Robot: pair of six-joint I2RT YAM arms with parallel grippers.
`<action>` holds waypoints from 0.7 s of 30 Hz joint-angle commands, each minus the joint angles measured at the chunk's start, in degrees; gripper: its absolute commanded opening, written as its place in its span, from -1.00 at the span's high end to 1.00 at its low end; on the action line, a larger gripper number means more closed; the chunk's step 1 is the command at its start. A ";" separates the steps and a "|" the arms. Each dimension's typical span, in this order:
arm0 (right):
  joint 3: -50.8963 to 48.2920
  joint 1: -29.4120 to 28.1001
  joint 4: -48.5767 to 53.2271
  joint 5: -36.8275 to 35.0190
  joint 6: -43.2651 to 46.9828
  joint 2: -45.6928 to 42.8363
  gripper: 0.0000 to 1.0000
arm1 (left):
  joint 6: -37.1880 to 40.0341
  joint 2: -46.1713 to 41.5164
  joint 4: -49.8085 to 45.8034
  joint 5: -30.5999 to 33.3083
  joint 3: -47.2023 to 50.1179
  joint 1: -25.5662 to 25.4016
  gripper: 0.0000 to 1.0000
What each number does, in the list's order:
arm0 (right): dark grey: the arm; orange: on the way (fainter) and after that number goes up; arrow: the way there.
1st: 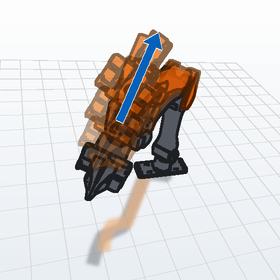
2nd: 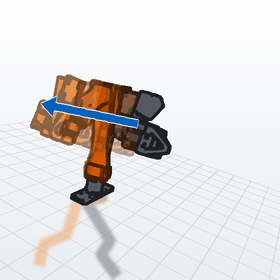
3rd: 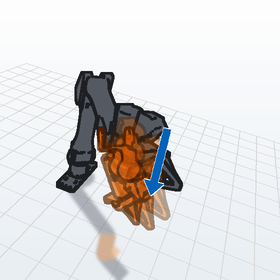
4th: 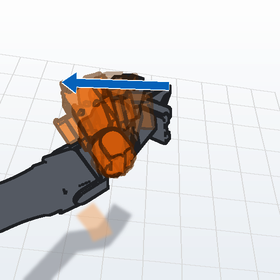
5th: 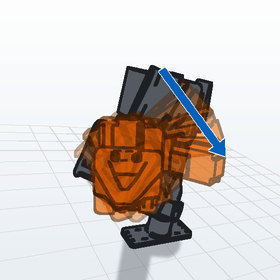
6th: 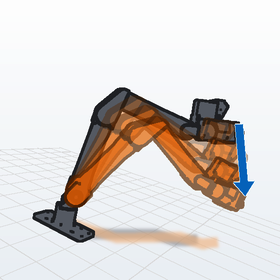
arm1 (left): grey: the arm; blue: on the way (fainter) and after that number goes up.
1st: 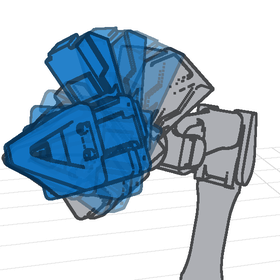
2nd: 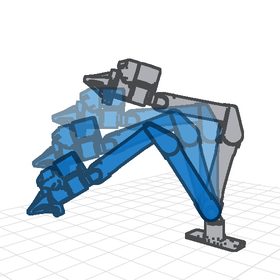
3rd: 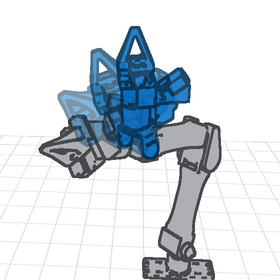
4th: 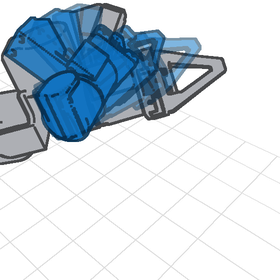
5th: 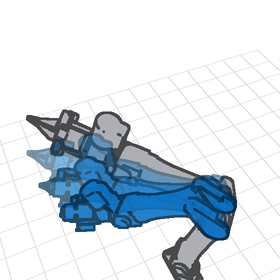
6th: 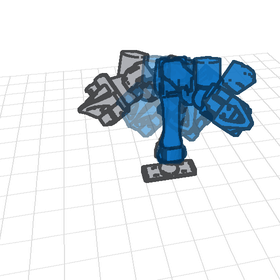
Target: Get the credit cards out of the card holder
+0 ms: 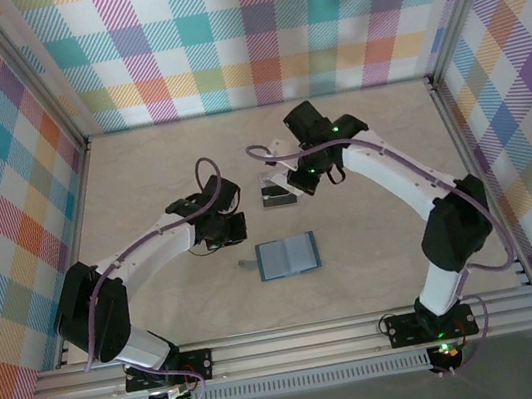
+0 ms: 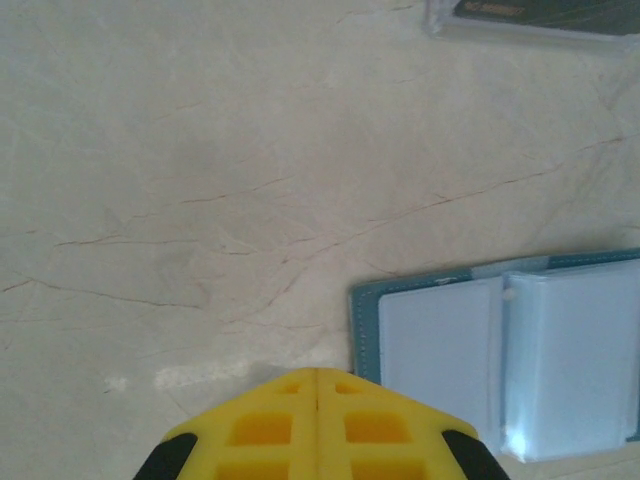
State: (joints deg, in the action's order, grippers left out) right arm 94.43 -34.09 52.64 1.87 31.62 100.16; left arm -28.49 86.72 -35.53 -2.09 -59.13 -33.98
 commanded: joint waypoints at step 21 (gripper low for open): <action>31.78 0.34 16.15 -7.99 26.58 25.72 1.00 | -2.21 0.54 -0.72 -0.64 1.75 0.31 0.98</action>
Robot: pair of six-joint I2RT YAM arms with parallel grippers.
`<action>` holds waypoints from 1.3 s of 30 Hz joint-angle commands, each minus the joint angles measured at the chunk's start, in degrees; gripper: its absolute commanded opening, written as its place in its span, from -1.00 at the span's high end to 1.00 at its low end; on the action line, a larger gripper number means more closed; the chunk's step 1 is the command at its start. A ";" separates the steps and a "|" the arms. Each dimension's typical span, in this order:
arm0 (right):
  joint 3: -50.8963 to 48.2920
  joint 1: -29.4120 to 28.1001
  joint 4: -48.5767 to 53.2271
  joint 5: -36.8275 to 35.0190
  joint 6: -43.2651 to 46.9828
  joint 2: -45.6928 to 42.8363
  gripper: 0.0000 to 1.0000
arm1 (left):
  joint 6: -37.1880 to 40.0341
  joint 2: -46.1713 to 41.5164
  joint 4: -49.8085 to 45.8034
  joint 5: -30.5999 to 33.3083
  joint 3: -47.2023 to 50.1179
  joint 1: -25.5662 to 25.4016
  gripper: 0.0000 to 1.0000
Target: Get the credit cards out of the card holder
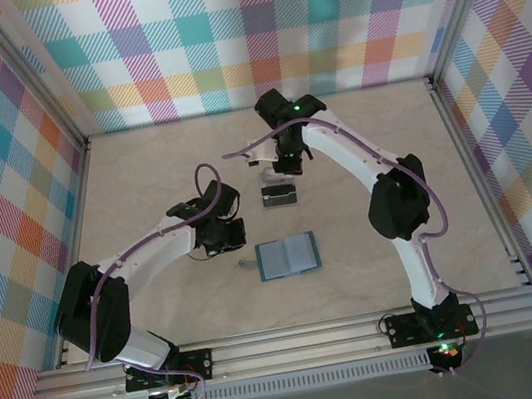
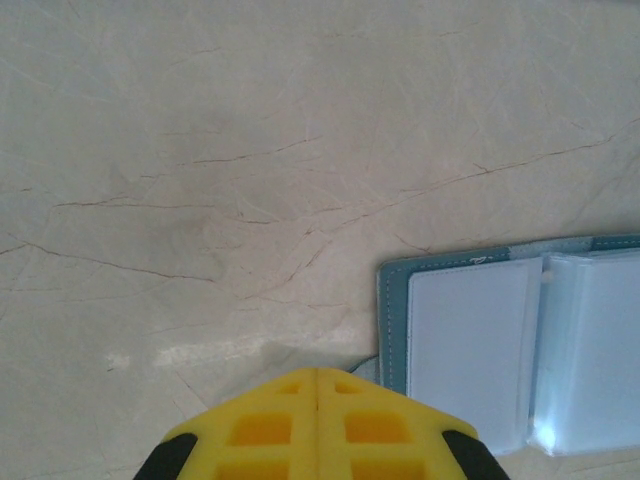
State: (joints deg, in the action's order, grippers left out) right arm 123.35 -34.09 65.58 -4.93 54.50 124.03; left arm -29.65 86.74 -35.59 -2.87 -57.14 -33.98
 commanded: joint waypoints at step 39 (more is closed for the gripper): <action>9.02 -0.02 -5.91 -4.98 4.94 11.38 0.49 | 0.40 5.47 -2.46 0.42 -2.45 1.10 0.99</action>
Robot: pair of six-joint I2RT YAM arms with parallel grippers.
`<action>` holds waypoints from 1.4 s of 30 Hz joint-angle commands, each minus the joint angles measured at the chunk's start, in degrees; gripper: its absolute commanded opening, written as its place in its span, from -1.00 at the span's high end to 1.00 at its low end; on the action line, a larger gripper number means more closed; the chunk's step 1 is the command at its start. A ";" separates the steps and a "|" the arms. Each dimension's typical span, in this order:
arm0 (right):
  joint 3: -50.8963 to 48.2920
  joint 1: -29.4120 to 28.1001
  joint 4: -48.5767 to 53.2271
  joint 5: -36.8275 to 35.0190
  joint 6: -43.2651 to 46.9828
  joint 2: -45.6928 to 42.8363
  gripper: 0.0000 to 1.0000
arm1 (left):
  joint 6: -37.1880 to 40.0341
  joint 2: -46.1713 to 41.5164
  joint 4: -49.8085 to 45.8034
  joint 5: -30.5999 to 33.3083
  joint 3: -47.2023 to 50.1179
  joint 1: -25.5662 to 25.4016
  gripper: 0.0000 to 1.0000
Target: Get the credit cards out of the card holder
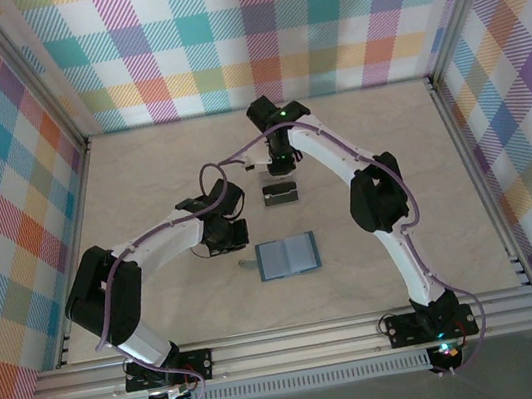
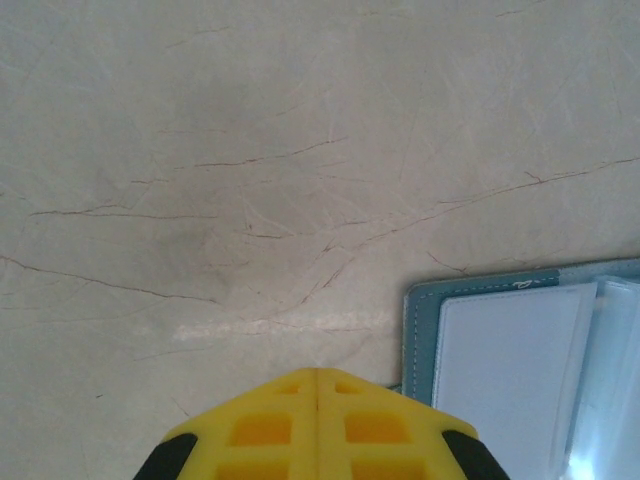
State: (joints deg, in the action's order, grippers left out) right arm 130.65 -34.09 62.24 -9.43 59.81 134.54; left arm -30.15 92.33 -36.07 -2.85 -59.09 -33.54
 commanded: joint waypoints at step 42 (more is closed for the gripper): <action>-97.53 33.36 -80.17 2.29 -63.38 -56.42 -0.99 | 14.78 -4.67 22.10 34.23 6.70 20.73 -1.00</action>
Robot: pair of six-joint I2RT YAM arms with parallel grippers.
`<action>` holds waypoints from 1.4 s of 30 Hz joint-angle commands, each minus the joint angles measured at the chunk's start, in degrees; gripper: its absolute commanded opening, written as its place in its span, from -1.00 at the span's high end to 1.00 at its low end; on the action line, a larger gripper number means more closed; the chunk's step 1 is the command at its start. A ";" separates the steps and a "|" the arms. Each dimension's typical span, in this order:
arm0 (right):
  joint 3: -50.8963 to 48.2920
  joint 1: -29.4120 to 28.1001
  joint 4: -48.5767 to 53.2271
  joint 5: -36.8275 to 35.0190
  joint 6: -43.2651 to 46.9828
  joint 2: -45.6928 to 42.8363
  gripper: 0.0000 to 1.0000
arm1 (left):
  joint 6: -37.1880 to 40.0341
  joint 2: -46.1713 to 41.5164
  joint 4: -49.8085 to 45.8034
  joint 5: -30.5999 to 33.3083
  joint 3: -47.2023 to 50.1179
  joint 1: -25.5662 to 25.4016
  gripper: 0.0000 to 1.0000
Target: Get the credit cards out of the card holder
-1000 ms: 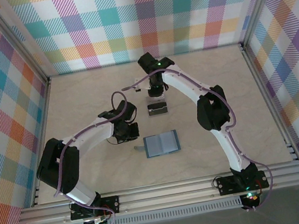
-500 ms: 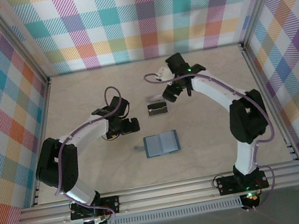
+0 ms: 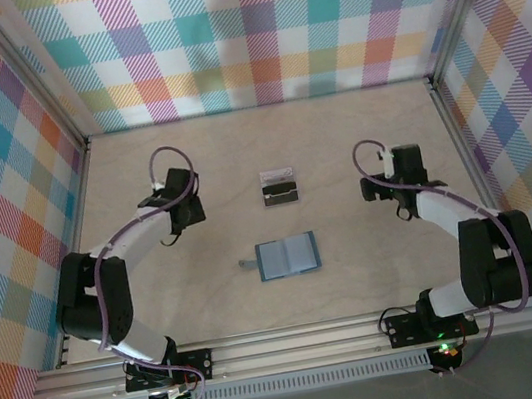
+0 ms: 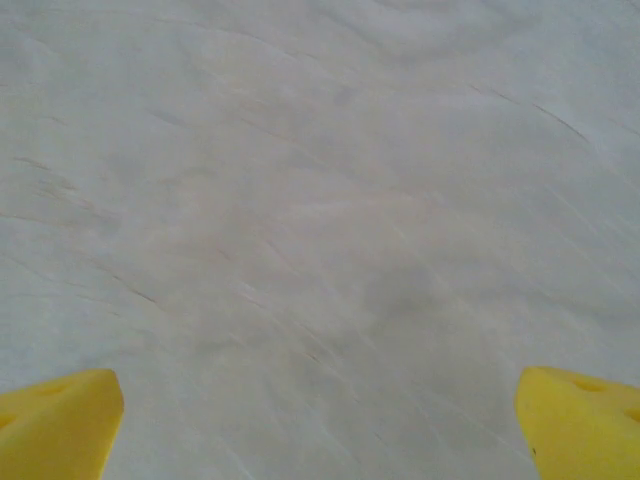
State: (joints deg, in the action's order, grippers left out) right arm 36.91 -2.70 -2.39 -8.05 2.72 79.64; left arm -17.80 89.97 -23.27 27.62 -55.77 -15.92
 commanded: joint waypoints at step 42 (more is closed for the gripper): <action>-14.14 0.92 -46.52 3.01 -3.86 8.13 -0.99 | 19.47 -0.42 69.52 -20.39 31.77 11.38 -1.00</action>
State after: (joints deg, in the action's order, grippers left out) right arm 22.61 -1.96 -47.09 -5.50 -1.89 87.39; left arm 0.95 89.54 43.88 6.70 -24.18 -4.34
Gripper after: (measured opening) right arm 0.997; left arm 0.997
